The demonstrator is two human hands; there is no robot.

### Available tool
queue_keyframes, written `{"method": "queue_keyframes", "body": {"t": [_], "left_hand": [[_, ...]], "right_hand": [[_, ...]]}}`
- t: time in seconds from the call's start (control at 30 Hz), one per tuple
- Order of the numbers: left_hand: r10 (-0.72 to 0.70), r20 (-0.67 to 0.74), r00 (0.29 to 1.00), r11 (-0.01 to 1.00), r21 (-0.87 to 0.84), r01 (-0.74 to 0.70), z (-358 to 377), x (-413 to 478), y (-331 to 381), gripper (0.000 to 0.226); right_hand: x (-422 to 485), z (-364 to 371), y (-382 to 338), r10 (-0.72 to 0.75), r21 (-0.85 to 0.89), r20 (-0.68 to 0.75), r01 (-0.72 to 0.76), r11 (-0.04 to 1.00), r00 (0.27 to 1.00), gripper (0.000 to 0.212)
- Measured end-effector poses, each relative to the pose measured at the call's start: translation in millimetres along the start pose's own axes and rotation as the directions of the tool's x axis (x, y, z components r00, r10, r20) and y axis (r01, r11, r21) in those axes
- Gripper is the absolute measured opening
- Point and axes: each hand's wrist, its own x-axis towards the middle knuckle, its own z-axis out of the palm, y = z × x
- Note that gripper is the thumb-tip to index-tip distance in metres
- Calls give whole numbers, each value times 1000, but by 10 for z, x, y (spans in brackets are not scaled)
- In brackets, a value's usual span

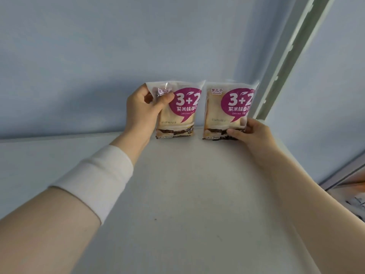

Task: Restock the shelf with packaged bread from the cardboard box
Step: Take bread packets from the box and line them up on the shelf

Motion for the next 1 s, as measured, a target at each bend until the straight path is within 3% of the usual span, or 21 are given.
{"method": "queue_keyframes", "body": {"t": [0.33, 0.57, 0.7, 0.83, 0.93, 1.0], "left_hand": [[19, -62, 998, 999, 36, -17, 77, 129, -219, 16], [107, -147, 983, 961, 268, -65, 136, 151, -232, 30], [81, -180, 980, 969, 244, -35, 174, 126, -172, 39], [25, -213, 977, 983, 182, 14, 212, 67, -114, 56], [-36, -147, 989, 985, 161, 60, 148, -8, -45, 63], [-80, -86, 993, 981, 172, 94, 65, -66, 2, 74]], "right_hand": [[232, 87, -16, -77, -137, -22, 73, 988, 997, 27], [246, 164, 38, -111, -237, -159, 72, 969, 981, 33], [225, 218, 3, -103, -286, -179, 49, 957, 978, 36], [158, 268, -83, -61, -308, -201, -4, 951, 978, 58], [33, 272, -178, -23, -313, -213, -46, 949, 977, 80], [-128, 255, -257, -26, -350, -238, -61, 935, 971, 83]]}}
